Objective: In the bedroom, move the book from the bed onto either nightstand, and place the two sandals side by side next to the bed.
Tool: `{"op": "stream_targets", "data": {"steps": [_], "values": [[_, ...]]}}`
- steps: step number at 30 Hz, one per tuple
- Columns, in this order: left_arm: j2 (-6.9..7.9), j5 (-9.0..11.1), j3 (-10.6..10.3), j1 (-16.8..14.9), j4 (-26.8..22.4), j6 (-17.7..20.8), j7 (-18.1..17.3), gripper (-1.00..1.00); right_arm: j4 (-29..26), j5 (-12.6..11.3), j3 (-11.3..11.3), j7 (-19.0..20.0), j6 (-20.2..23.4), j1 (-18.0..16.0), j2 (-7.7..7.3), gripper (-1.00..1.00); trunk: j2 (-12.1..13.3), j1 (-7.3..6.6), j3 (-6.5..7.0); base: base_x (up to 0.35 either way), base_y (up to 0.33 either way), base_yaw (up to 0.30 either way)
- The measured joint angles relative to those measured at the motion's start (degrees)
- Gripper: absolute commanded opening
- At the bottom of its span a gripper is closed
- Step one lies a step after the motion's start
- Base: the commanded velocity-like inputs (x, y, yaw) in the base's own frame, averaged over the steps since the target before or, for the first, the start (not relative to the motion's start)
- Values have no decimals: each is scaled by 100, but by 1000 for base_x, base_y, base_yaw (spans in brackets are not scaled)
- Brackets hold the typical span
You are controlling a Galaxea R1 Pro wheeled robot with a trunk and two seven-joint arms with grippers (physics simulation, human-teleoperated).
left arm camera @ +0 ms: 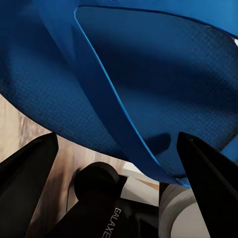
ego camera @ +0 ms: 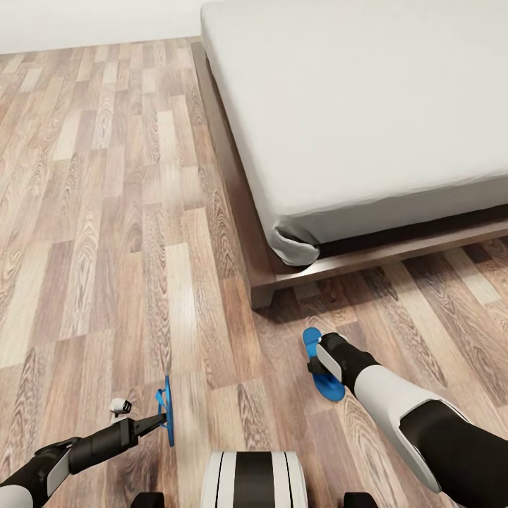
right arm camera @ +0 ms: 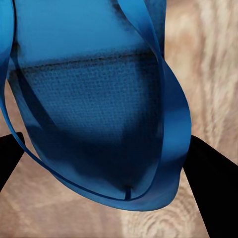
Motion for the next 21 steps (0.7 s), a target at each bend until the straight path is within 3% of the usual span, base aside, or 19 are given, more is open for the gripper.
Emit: {"op": "stream_targets", "data": {"steps": [8, 14, 21], "values": [[0, -1, 8, 1, 0, -1, 1, -100, 1, 0, 1, -1, 0, 0, -6, -100, 0, 0, 0, 0, 0, 0], [0, -2, 5, 1, 0, 0, 1, -100, 2, -7, -1, 0, 0, 2, -9, -100, -8, 16, -132, 0, 0, 0], [0, -1, 8, 2, 0, 4, 1, -100, -3, -2, -1, 0, 0, 0, -9, -100, -8, 15, -133, 0, 0, 0]]}}
